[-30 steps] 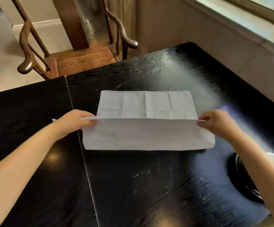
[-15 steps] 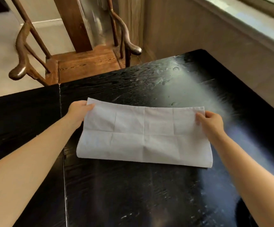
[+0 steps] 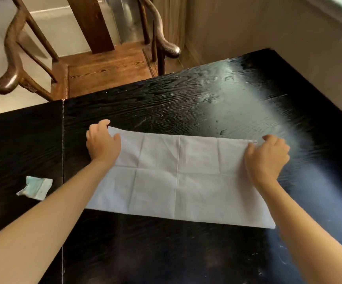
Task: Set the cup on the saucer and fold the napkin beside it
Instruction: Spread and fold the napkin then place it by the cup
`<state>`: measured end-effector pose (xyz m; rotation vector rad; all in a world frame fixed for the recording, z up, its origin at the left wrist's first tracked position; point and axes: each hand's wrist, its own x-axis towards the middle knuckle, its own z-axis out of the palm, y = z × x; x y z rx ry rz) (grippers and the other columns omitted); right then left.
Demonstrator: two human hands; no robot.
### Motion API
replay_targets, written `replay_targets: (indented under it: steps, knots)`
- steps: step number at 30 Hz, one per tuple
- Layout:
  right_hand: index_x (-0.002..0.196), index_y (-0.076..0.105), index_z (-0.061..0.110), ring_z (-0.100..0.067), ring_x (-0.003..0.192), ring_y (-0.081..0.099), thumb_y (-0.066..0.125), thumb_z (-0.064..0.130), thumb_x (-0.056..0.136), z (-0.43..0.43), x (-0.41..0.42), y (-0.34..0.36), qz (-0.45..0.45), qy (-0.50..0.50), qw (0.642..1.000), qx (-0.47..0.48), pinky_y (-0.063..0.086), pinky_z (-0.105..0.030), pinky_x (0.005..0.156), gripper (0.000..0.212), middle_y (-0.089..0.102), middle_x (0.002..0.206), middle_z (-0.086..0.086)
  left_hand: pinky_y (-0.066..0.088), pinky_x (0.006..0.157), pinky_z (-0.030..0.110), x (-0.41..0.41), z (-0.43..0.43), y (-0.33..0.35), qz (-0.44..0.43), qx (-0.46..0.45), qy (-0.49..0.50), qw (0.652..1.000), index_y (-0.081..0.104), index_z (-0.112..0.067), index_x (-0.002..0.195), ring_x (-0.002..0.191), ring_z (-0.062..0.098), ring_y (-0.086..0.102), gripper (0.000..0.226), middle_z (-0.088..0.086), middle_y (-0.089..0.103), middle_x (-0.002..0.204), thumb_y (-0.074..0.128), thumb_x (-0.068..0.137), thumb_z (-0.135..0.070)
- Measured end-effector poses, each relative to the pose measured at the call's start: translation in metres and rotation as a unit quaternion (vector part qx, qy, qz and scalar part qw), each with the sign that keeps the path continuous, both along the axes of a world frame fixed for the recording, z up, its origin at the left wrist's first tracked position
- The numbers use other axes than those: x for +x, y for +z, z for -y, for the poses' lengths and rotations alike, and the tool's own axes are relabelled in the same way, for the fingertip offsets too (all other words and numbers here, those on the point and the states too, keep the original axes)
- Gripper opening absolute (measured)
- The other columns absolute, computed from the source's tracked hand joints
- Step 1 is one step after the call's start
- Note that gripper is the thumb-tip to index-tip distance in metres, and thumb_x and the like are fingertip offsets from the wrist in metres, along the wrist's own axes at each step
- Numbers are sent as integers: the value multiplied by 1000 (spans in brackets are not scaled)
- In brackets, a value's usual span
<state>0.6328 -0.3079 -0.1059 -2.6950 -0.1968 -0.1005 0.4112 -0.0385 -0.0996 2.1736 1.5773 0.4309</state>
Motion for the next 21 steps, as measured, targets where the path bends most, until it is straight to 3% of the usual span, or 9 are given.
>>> replay_targets:
  steps: [2,4,7,9,14,21]
  knots:
    - [121,52,-2,-43,111,48,53,15,86,-19,-16,3,55,72,995,41,32,-44,94,39,56,119,-26,31,105,45,2,30,-3,8,80,-86,993,44,-13,135,128,31,39,44,12,45,138,48,91,-11]
    - [120,55,-4,-44,112,53,50,10,84,-50,-49,-1,69,229,967,86,31,-38,98,39,59,119,-26,18,114,45,8,64,-13,-27,76,-187,979,37,-15,141,139,26,31,47,9,36,150,33,95,-20]
    - [138,42,7,-34,139,31,27,31,92,-88,-105,-21,4,406,914,-15,15,-44,115,54,40,147,-13,0,116,47,12,87,-30,-148,41,-244,957,19,-24,148,147,16,9,72,-2,12,159,-2,84,-47]
    - [143,34,16,-27,144,21,22,41,92,-94,-116,-32,-1,418,906,-72,3,-46,116,59,29,154,-4,-2,117,47,9,79,-39,-189,57,-238,951,11,-28,149,147,13,3,74,-7,6,159,-7,81,-50]
    - [144,31,31,-26,145,18,24,51,91,-59,-91,-35,12,365,922,-126,6,-50,116,57,27,155,3,-5,119,42,-5,64,-42,-193,53,-225,954,5,-29,149,147,12,-4,61,-8,0,159,12,94,-52]
    - [147,21,31,-26,146,10,10,55,86,3,-48,-28,-12,269,949,-165,6,-46,118,66,17,158,1,-6,119,36,-20,49,-39,-191,60,-212,957,5,-25,150,147,13,-6,61,-6,-2,159,17,96,-50]
